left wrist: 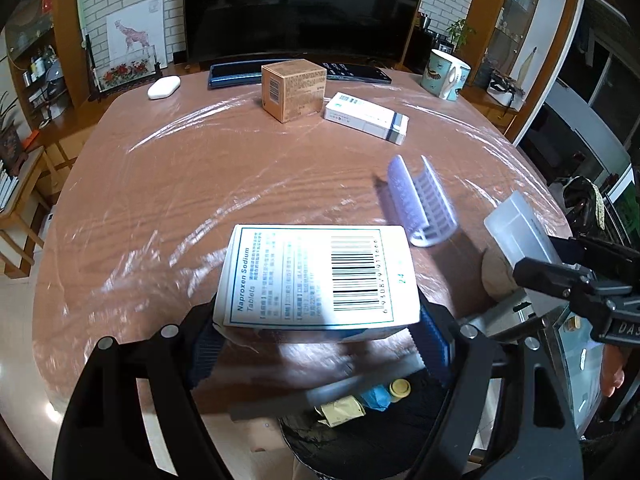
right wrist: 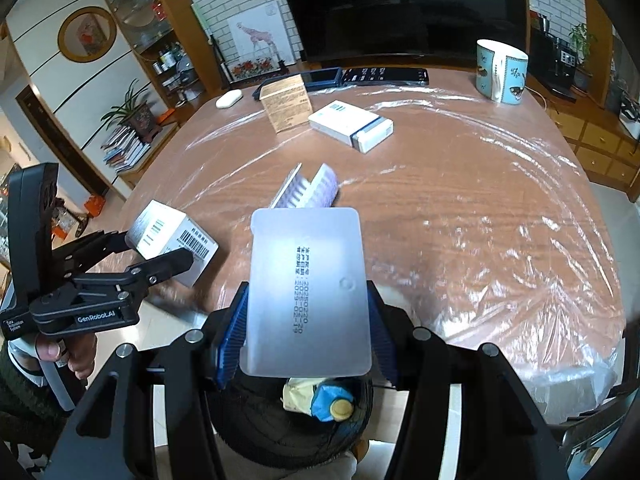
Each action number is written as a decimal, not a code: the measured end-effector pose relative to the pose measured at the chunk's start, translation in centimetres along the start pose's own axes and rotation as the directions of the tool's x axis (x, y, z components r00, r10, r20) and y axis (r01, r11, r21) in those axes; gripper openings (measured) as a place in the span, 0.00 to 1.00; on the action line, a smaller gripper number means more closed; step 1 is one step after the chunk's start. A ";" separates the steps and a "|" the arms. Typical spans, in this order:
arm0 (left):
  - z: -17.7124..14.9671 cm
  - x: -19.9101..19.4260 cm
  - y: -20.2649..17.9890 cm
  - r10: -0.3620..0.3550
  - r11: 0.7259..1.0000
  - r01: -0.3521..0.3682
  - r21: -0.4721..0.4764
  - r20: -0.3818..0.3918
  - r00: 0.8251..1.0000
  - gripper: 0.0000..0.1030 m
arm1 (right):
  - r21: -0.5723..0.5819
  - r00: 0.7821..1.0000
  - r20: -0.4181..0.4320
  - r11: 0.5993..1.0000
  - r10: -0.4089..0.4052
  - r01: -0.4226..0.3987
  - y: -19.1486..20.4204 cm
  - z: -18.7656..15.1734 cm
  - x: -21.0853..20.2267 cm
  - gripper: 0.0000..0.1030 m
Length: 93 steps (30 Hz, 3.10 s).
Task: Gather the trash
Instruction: 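Carry the Naproxen box and translucent card in both tools over the trash bin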
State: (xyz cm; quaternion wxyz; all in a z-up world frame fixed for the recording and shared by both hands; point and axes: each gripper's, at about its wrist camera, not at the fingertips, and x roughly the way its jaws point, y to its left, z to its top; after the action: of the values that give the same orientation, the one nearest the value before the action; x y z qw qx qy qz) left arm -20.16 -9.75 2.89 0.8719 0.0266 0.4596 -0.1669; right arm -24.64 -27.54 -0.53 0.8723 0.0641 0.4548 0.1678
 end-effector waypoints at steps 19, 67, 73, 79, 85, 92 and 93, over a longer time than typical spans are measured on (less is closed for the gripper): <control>-4.6 -3.0 -3.0 0.037 0.999 -0.037 0.015 0.009 0.999 0.79 | -0.065 0.997 -0.045 0.996 0.058 -0.061 1.1 -4.7 -1.7 0.53; -12.0 -0.6 -5.1 0.062 0.995 -0.051 0.081 -0.137 0.989 0.79 | -0.077 0.977 -0.214 0.997 0.012 -0.029 0.9 -11.9 2.9 0.53; -12.4 0.4 -5.0 0.076 0.994 -0.062 0.090 -0.160 0.984 0.79 | -0.093 0.973 -0.232 0.996 -0.005 -0.017 1.1 -12.1 3.8 0.53; -12.4 1.5 -4.8 0.089 0.993 -0.071 0.099 -0.182 0.979 0.79 | -0.106 0.969 -0.245 0.994 -0.024 -0.002 1.3 -12.3 4.8 0.53; -12.7 2.6 -4.6 0.102 0.990 -0.080 0.113 -0.203 0.974 0.79 | -0.110 0.965 -0.261 0.994 -0.036 0.007 1.3 -12.2 5.7 0.53; -12.8 4.0 -4.8 0.122 0.987 -0.093 0.134 -0.227 0.966 0.79 | -0.113 0.960 -0.276 0.993 -0.050 0.019 1.1 -12.3 6.7 0.53; -12.8 4.1 -4.8 0.124 0.986 -0.094 0.136 -0.230 0.965 0.79 | -0.112 0.959 -0.277 0.993 -0.052 0.021 1.0 -12.4 6.8 0.53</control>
State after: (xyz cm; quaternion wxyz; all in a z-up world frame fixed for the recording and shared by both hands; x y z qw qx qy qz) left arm -29.62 -12.78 -7.29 0.8153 0.1255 0.5471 -0.1423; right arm -31.40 -24.69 -12.66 0.8044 -0.0159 0.5648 0.1835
